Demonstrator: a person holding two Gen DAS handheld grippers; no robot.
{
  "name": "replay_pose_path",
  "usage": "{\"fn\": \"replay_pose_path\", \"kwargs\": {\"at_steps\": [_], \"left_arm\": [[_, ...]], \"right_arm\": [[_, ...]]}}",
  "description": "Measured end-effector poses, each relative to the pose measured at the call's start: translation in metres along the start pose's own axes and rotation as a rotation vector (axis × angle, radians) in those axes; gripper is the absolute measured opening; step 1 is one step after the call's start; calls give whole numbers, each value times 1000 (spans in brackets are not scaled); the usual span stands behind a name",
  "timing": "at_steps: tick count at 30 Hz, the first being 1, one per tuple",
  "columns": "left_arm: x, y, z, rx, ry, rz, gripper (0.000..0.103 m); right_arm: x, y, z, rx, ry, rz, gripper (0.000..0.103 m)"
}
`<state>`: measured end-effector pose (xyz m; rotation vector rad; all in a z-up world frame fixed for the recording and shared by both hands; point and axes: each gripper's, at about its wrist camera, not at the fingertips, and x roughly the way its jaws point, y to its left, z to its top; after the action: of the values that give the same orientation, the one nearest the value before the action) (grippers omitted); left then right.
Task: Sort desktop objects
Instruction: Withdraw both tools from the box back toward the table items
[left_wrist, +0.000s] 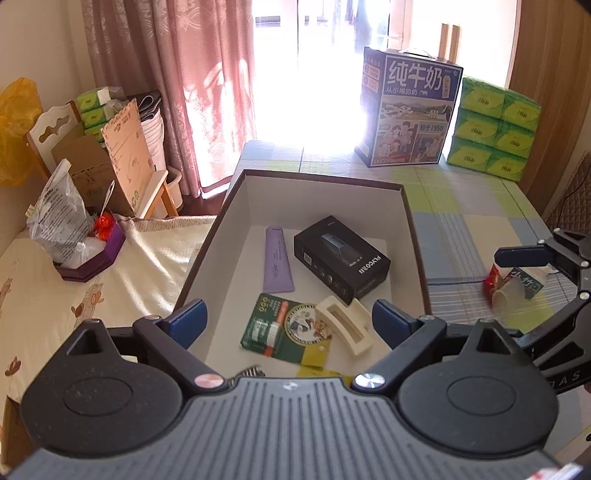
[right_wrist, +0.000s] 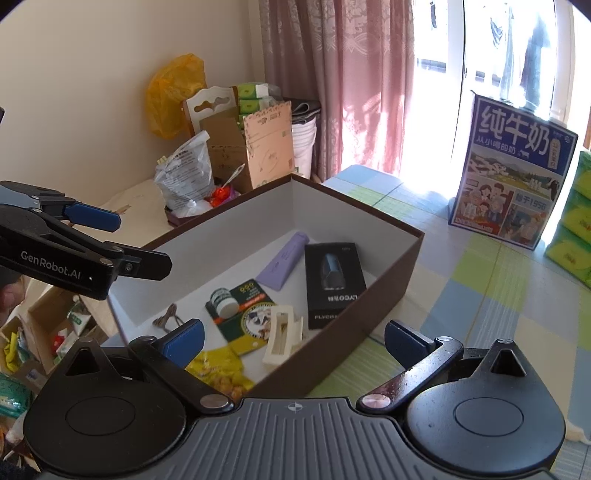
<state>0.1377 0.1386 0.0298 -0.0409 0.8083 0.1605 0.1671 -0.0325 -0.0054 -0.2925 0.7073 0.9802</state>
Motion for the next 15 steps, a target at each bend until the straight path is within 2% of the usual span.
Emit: {"fn": "replay_pose_path", "kwargs": {"at_steps": [15], "left_arm": [[-36,-31,-40,-44,33,41,95]], "right_arm": [[-38,-2,-36,-39,41,61,101]]}}
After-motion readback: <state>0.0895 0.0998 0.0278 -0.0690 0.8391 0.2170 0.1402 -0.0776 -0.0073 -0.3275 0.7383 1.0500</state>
